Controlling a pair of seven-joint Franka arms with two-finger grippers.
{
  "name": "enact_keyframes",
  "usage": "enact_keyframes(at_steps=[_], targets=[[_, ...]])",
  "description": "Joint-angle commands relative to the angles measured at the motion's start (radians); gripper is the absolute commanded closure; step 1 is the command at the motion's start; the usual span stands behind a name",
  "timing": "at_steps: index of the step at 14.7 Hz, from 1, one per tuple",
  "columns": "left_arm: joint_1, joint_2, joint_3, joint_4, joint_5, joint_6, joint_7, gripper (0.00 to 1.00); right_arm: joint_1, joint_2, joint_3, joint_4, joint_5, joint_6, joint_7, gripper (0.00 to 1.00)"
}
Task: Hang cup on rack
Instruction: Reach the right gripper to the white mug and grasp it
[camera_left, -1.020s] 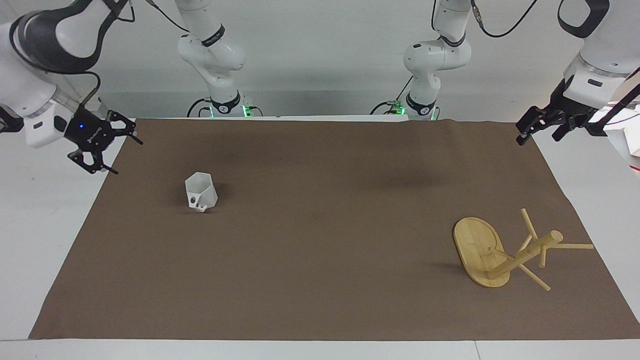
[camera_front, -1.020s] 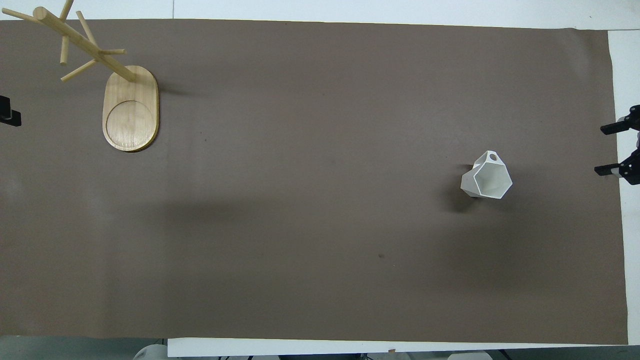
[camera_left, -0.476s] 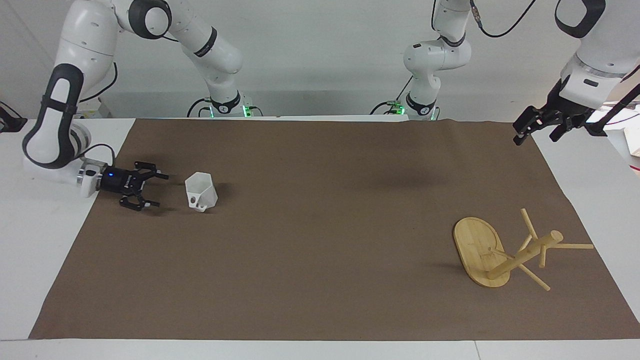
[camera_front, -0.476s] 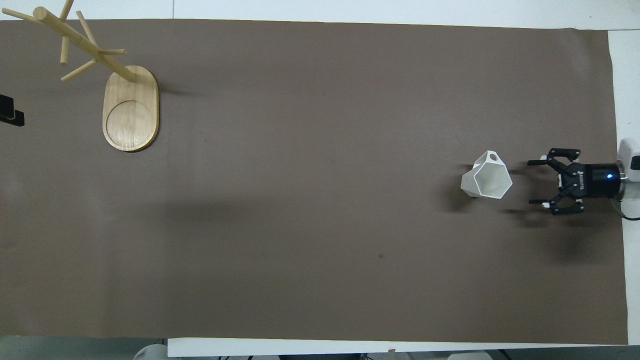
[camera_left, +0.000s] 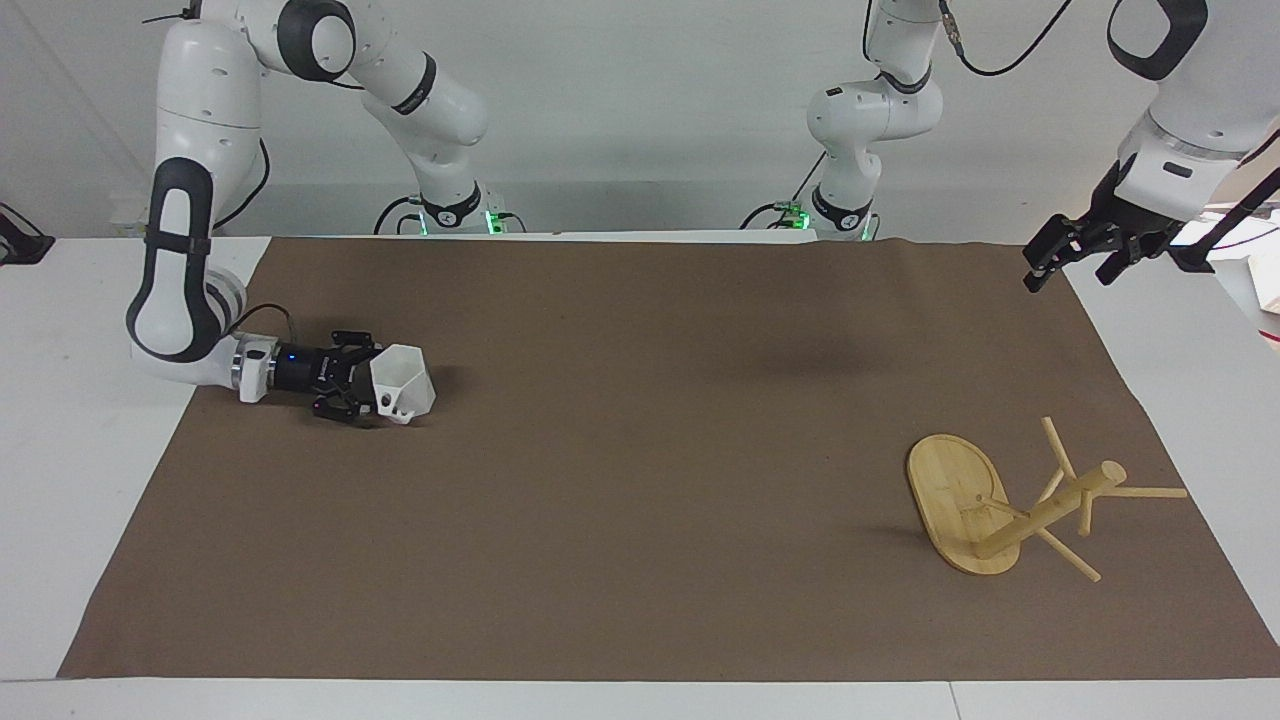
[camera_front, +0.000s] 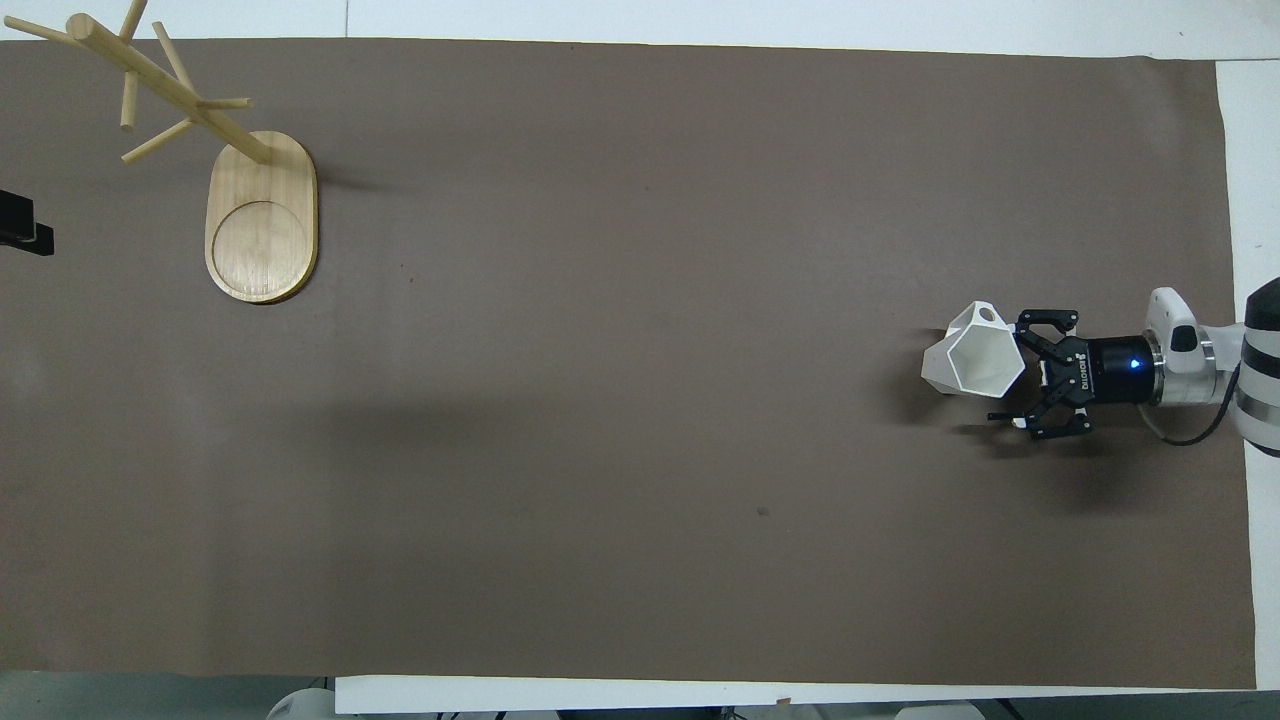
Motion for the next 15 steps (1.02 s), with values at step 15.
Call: enact_keyframes(at_steps=[15], targets=[[-0.009,-0.034,-0.005,-0.040,-0.009,-0.035,0.001,0.00,0.098,-0.045,0.000,-0.085,0.085,0.051,-0.021,0.01]])
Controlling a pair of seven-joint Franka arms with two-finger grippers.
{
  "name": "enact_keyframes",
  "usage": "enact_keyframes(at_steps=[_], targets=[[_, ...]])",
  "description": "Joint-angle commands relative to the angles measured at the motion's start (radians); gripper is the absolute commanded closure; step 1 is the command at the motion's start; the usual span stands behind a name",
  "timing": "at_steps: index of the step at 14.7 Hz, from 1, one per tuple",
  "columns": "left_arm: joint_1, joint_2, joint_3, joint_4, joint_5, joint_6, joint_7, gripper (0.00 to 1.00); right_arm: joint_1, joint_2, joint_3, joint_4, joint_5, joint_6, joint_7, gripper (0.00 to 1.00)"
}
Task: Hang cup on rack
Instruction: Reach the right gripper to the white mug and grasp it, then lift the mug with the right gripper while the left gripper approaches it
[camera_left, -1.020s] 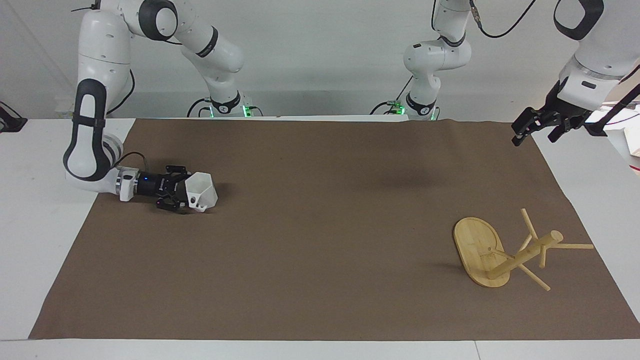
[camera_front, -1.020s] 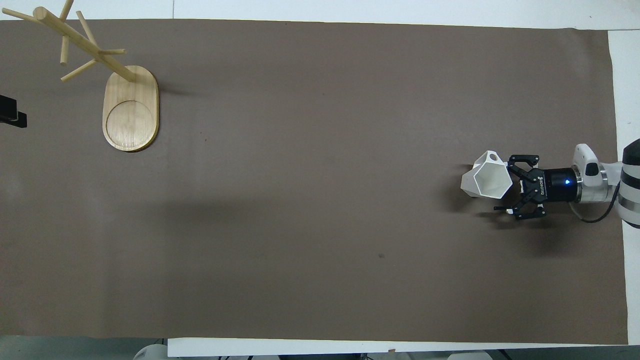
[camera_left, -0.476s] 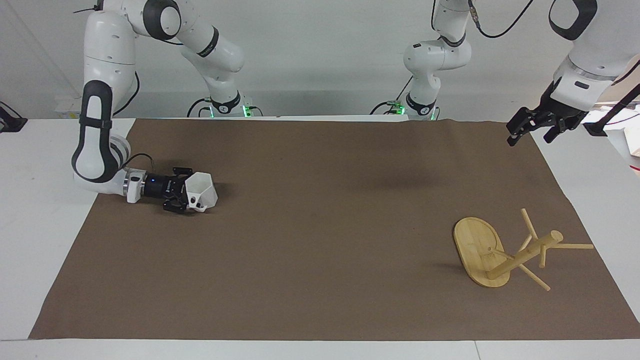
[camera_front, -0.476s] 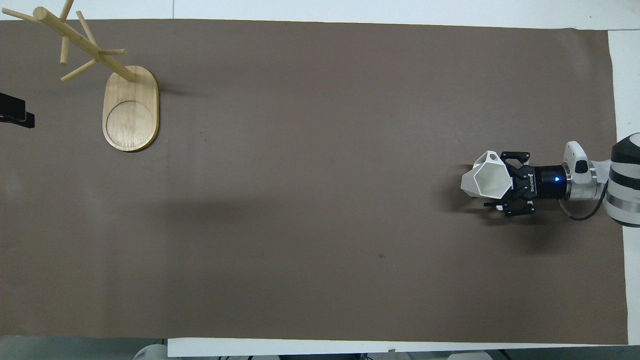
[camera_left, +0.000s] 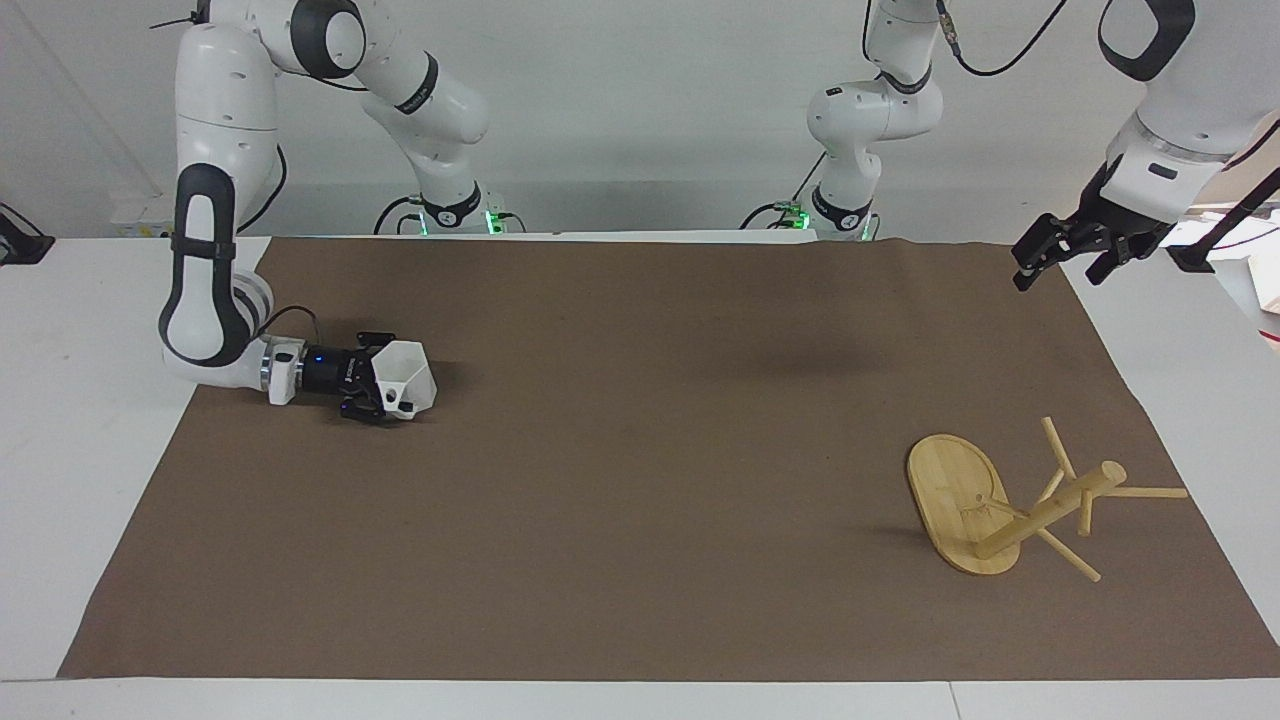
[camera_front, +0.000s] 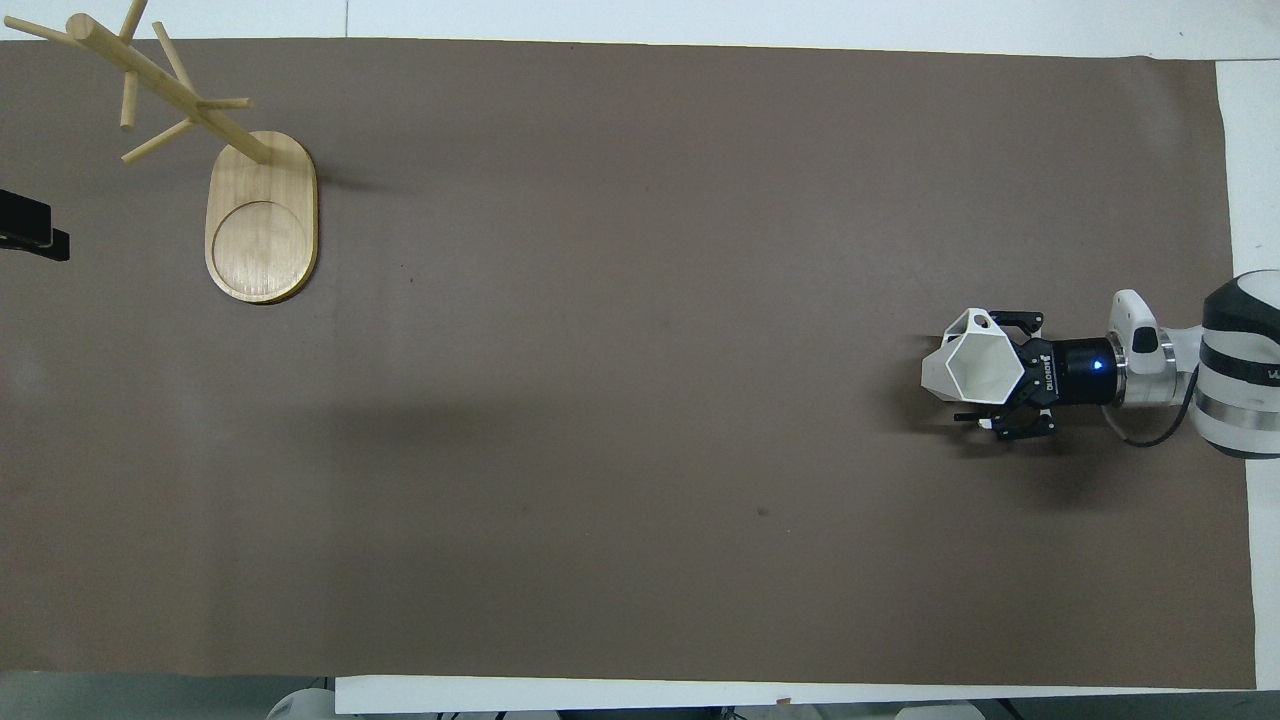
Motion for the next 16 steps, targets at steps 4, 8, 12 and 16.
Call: enact_keyframes(at_steps=[4,8,12,16], targets=[[0.004,-0.062,0.002,-0.095,-0.009,0.004,-0.003,0.00,0.110,-0.031,0.000,0.016,0.068,0.014,-0.001,0.70],[-0.062,-0.069,-0.001,-0.141,-0.016,0.171,-0.150,0.00,0.278,-0.101,0.000,0.022,0.195,0.029,0.221,0.86],[-0.255,-0.066,-0.003,-0.222,-0.024,0.377,-0.424,0.00,0.579,-0.244,0.000,0.027,0.376,0.353,0.503,0.86],[-0.445,-0.008,-0.001,-0.222,-0.024,0.530,-0.679,0.00,0.834,-0.293,0.002,0.073,0.462,0.645,0.703,0.86]])
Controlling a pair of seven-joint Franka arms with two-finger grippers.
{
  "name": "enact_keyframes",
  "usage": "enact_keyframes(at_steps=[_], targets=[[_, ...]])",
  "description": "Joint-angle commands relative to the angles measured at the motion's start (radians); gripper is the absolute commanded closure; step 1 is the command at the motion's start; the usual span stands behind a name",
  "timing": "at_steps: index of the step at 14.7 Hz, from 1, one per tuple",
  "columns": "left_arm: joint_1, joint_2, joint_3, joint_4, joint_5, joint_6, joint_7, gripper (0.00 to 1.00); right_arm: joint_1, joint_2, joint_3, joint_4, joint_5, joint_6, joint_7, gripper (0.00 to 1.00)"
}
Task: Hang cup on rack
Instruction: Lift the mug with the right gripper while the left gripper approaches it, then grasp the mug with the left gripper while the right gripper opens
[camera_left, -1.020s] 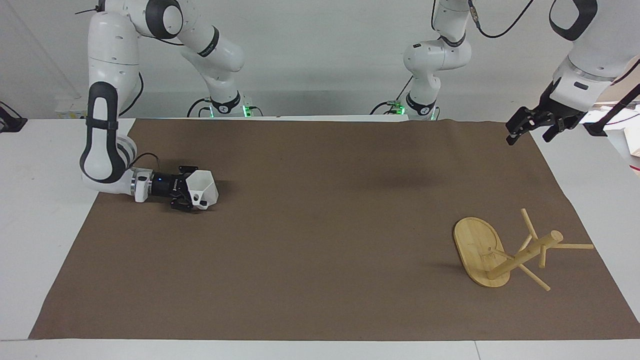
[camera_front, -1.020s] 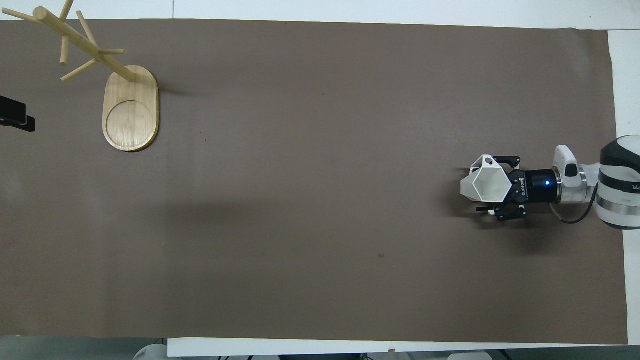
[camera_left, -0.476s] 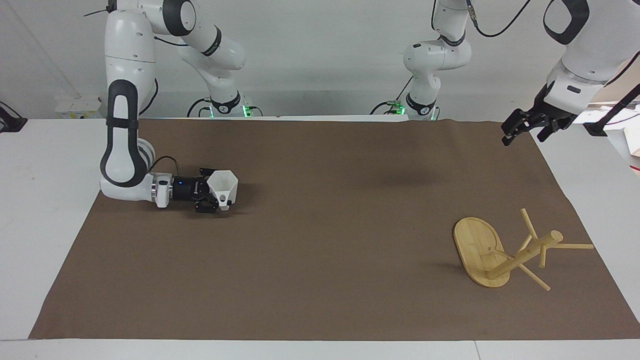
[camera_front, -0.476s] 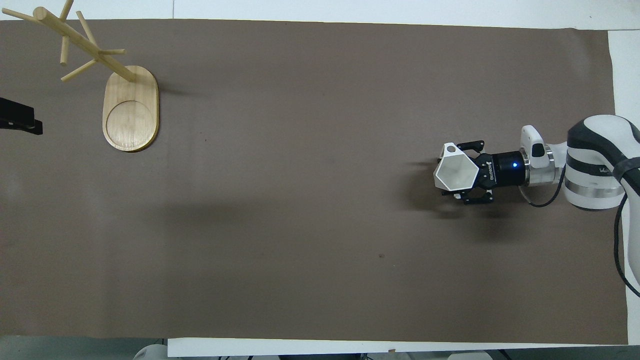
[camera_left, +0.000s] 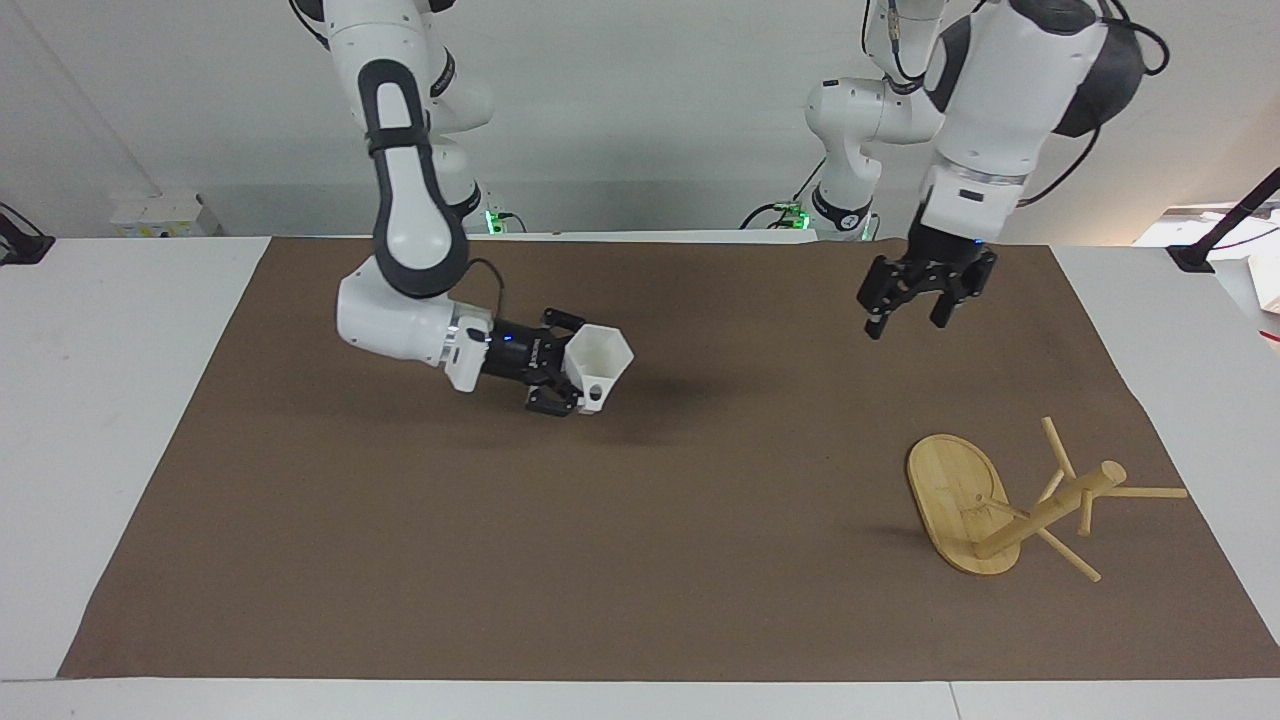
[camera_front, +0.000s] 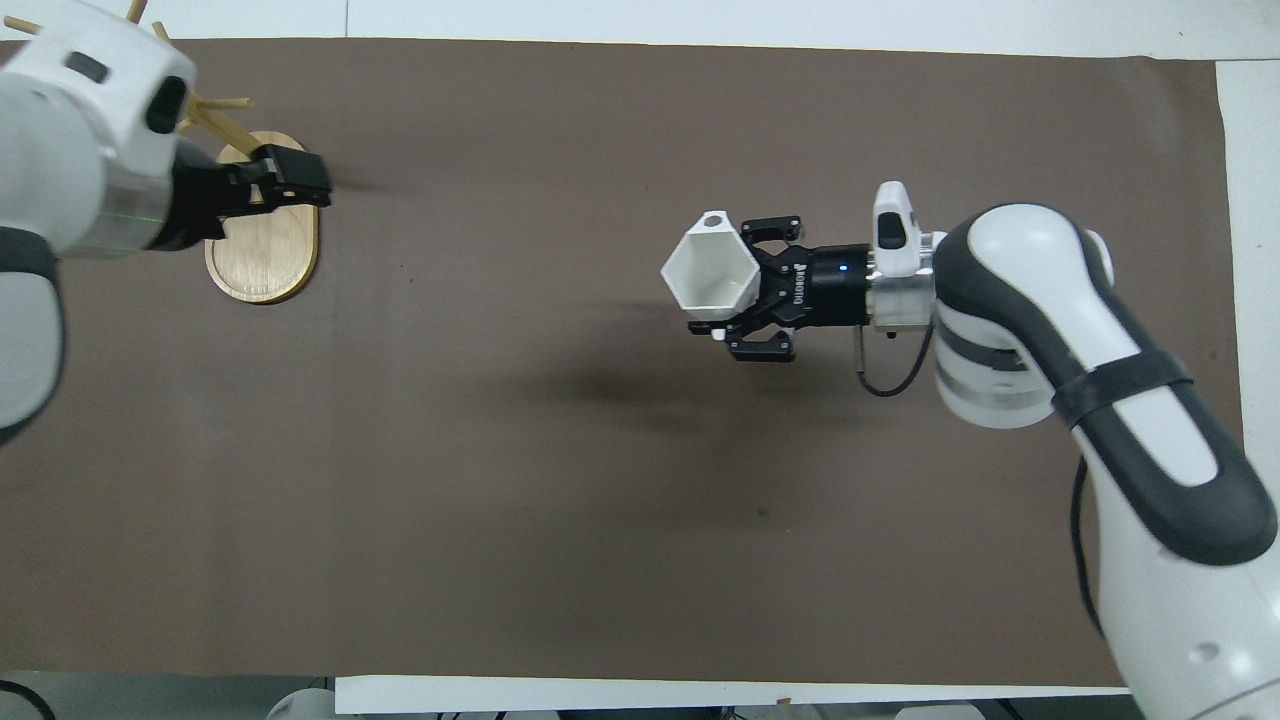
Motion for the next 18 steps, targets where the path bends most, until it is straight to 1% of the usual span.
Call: enact_keyframes(at_steps=[1,5,9,12,13,14,15,16,18], targets=[[-0.081,0.017,0.015,-0.005,-0.008,0.070,-0.105,0.00,0.098,-0.013,-0.008,0.003,0.083,0.123,0.043,0.86],[-0.146,0.025,0.015,0.000,-0.034,0.052,-0.135,0.00,0.187,-0.009,-0.008,0.005,0.172,0.239,0.043,0.86],[-0.173,0.023,0.013,-0.022,-0.057,0.045,-0.137,0.00,0.191,-0.006,-0.009,0.013,0.172,0.251,0.044,0.85],[-0.199,0.056,0.013,-0.048,-0.063,0.054,-0.139,0.01,0.192,-0.004,-0.009,0.016,0.172,0.254,0.045,0.85],[-0.201,0.074,0.013,-0.048,-0.064,0.059,-0.139,0.16,0.192,-0.004,-0.009,0.016,0.172,0.254,0.045,0.85],[-0.201,0.088,0.012,-0.048,-0.070,0.056,-0.136,0.83,0.192,-0.004,-0.009,0.017,0.172,0.254,0.045,0.85],[-0.202,0.094,0.013,-0.051,-0.096,0.062,-0.137,0.93,0.192,-0.004,-0.008,0.017,0.172,0.256,0.045,0.85],[-0.207,0.095,0.013,-0.051,-0.109,0.062,-0.128,1.00,0.192,-0.004,-0.009,0.017,0.172,0.256,0.045,0.85],[-0.207,0.099,0.013,-0.049,-0.113,0.067,-0.126,1.00,0.192,-0.004,-0.009,0.017,0.172,0.256,0.045,0.85]])
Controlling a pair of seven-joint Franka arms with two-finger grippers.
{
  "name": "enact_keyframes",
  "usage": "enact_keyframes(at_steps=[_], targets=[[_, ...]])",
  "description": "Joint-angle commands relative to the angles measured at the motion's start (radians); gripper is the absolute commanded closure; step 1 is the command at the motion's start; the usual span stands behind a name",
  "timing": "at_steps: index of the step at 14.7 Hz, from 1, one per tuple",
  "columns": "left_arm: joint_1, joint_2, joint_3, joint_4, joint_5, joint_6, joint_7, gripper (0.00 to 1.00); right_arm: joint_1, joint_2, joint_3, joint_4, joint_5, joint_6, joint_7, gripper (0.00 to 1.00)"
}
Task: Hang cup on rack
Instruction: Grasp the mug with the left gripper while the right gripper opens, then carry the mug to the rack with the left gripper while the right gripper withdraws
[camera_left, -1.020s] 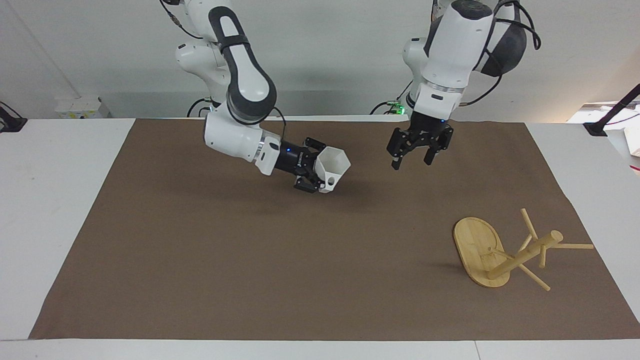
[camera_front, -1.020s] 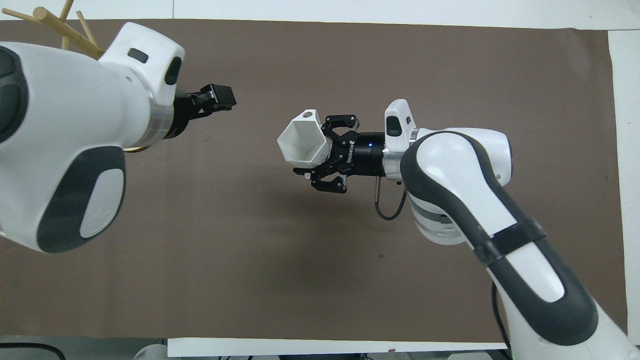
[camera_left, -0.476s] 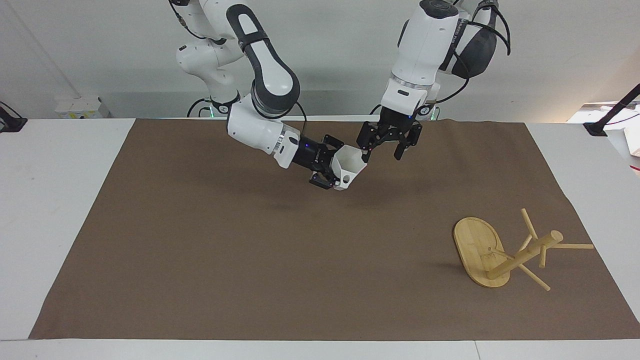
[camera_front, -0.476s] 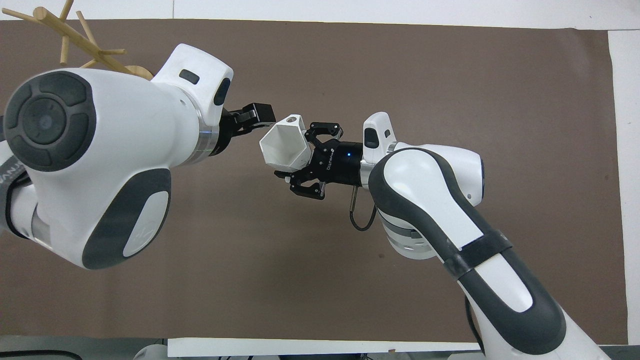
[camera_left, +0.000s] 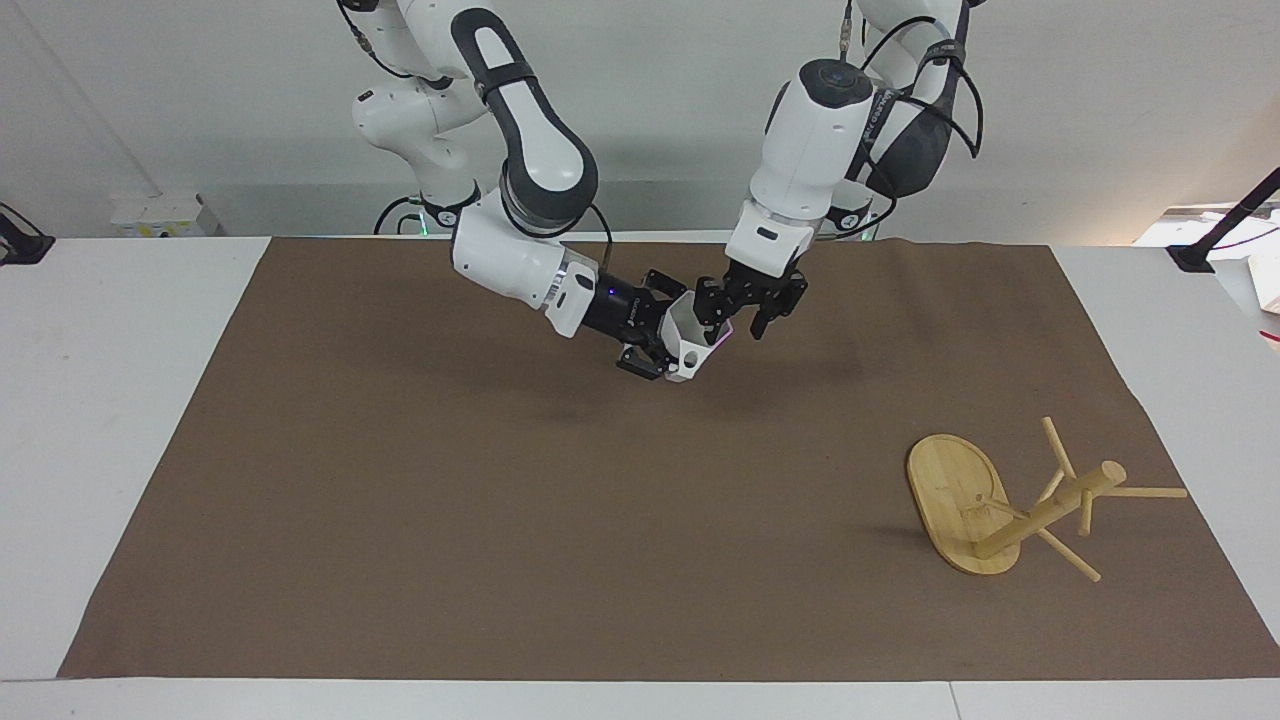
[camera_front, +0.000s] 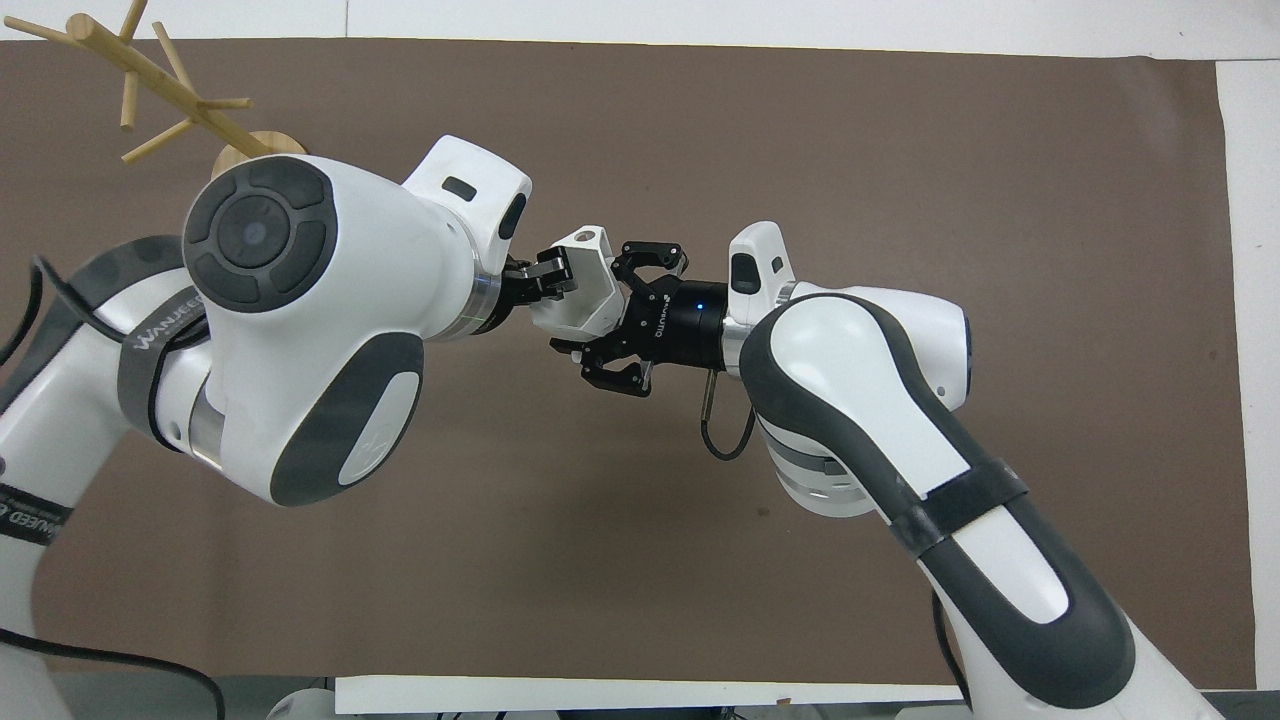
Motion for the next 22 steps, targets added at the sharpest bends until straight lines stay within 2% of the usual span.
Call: enact_keyframes(at_steps=[1,4,6,7,8,9,11,12,13,16,19,20,22], targets=[[-0.015,-0.010,0.014,-0.011,-0.008,0.014,0.001,1.00,0.002,0.002,-0.002,0.012,0.024,0.008,0.002,0.85],[-0.015,-0.008,0.016,-0.007,-0.008,0.015,0.001,1.00,0.015,0.013,0.000,0.041,0.024,0.049,0.009,0.82],[-0.015,-0.010,0.017,-0.007,-0.008,0.011,0.001,1.00,0.019,0.020,0.000,0.052,0.024,0.066,0.021,0.72],[-0.015,-0.010,0.017,-0.007,-0.008,0.008,0.000,1.00,0.027,0.022,0.000,0.053,0.024,0.075,0.024,0.63],[-0.015,-0.010,0.017,-0.007,-0.008,0.006,-0.004,1.00,0.027,0.023,0.000,0.056,0.024,0.074,0.025,0.50],[-0.015,-0.010,0.019,-0.006,-0.006,0.006,-0.011,1.00,0.030,0.023,0.000,0.056,0.024,0.075,0.025,0.43],[-0.013,-0.011,0.021,-0.004,0.001,0.012,-0.045,1.00,0.025,0.023,0.000,0.058,0.024,0.068,0.024,0.36],[-0.004,-0.014,0.022,-0.003,0.001,0.017,-0.063,1.00,0.024,0.023,0.000,0.058,0.024,0.065,0.022,0.28],[0.004,-0.023,0.024,-0.001,0.001,0.034,-0.068,1.00,0.022,0.022,0.000,0.055,0.024,0.063,0.022,0.00],[0.080,-0.048,0.028,-0.004,0.001,0.055,-0.068,1.00,0.009,-0.024,-0.003,0.038,0.022,0.051,0.025,0.00],[0.169,-0.057,0.027,-0.050,-0.002,0.165,-0.071,1.00,-0.042,-0.068,-0.006,-0.014,-0.019,-0.032,0.016,0.00],[0.203,-0.065,0.025,-0.088,-0.002,0.249,-0.060,1.00,-0.074,-0.070,-0.006,-0.016,-0.053,-0.067,0.018,0.00],[0.249,-0.092,0.024,-0.211,-0.008,0.477,-0.039,1.00,-0.174,-0.069,-0.009,-0.001,-0.221,-0.197,0.036,0.00]])
